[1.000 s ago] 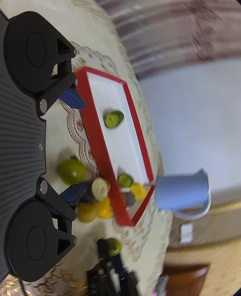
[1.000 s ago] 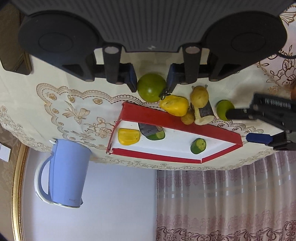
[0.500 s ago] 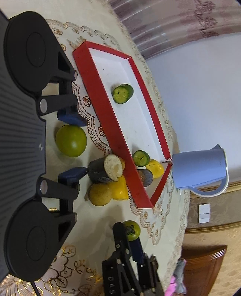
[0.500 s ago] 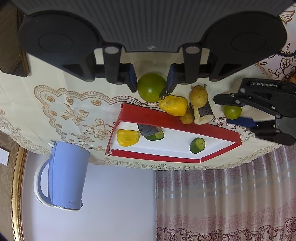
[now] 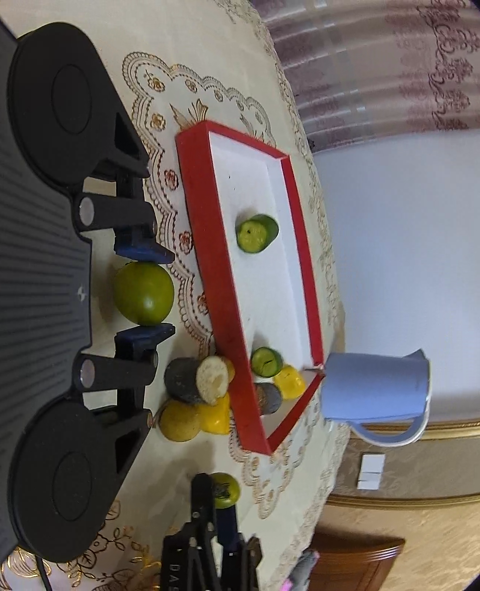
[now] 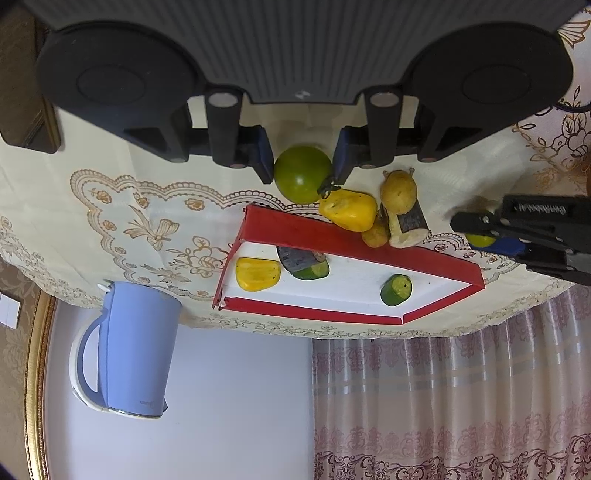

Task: Organize fruits
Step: 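Carry the lime into the tray and open the left gripper, then carry the held green lime into the tray and open the right gripper, then grasp the dark eggplant chunk beside the tray with the right gripper, then grasp the brownish lime with the left gripper while the right gripper holds the eggplant chunk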

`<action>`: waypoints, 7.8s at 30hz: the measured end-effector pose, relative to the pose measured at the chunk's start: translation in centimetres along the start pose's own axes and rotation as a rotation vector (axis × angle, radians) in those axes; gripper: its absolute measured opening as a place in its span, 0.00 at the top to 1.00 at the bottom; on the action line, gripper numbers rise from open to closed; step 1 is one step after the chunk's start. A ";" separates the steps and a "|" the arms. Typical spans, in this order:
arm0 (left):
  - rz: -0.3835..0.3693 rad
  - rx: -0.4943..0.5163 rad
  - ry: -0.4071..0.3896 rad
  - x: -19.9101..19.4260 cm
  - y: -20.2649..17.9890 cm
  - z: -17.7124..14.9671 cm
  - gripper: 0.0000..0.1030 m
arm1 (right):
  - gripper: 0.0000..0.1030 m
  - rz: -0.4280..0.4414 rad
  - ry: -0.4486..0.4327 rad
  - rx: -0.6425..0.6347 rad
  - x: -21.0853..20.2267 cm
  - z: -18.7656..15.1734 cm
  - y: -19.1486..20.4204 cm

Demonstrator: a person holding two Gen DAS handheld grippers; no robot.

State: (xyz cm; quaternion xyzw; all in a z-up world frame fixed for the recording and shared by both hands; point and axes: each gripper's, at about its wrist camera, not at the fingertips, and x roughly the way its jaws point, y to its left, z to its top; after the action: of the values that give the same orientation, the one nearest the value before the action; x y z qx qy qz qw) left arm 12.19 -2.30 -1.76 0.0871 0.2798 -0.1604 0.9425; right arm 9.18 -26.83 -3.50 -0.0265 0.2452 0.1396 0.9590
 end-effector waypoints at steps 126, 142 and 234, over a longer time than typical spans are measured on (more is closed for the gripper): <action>0.407 -0.331 -0.001 2.6 3.8 1.0 0.15 | 0.57 -0.081 0.117 0.002 17.7 13.5 -0.4; 0.408 -0.343 -0.005 2.5 3.8 0.9 0.15 | 0.52 0.017 -0.144 -0.040 0.7 8.0 1.4; -0.045 0.246 0.008 2.5 -9.4 0.9 0.52 | 0.69 -0.022 -0.178 0.184 -3.2 -0.2 -1.9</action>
State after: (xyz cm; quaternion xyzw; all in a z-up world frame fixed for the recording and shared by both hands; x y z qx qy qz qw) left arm 11.31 -11.97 -3.09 0.1964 0.2635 -0.2141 0.9199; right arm 6.90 -29.52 -2.20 0.0713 0.1704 0.1077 0.9769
